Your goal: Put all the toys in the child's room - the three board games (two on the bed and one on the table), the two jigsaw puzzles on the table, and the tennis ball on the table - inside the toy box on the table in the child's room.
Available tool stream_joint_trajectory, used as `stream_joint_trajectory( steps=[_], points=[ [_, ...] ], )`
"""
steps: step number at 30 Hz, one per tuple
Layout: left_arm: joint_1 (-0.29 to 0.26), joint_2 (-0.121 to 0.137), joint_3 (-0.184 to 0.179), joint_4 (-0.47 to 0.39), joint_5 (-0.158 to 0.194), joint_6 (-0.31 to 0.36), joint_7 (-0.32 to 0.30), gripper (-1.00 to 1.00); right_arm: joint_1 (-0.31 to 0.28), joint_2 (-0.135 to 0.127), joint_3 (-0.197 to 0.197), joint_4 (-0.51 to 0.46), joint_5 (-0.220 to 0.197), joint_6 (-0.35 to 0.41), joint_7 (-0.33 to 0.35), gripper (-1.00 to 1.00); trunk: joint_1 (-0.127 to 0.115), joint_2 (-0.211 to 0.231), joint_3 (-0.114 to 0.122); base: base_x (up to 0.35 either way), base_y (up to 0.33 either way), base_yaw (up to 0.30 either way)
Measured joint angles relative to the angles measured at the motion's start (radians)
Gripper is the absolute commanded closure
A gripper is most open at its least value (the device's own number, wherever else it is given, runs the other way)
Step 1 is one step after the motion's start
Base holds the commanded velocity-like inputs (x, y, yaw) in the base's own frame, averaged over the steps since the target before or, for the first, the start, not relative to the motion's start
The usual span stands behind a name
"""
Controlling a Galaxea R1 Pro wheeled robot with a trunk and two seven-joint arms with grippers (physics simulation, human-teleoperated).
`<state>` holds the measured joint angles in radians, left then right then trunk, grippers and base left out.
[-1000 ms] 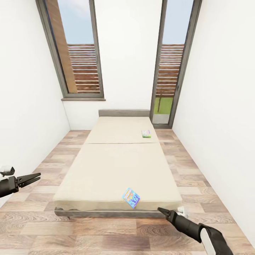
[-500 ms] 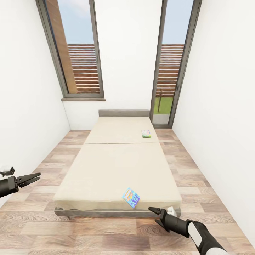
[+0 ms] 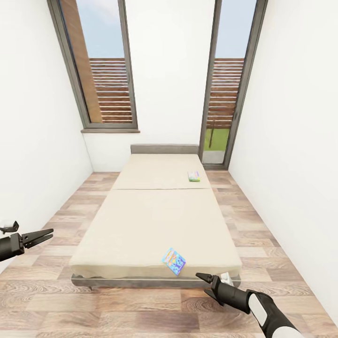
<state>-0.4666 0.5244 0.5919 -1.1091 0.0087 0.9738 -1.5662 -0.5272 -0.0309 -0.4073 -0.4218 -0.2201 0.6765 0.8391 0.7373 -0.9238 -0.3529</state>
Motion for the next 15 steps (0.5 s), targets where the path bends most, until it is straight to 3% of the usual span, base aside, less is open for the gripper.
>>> stream_joint_trajectory(
  steps=[15],
  points=[
    [0.000, -0.001, 0.000, 0.000, 0.000, 0.000, 0.000, -1.00, 0.003, -0.003, -0.008, 0.000, -0.002, -0.003, 0.028, -1.00, 0.058, -0.105, -0.047, 0.000, 0.000, 0.000]
  ],
)
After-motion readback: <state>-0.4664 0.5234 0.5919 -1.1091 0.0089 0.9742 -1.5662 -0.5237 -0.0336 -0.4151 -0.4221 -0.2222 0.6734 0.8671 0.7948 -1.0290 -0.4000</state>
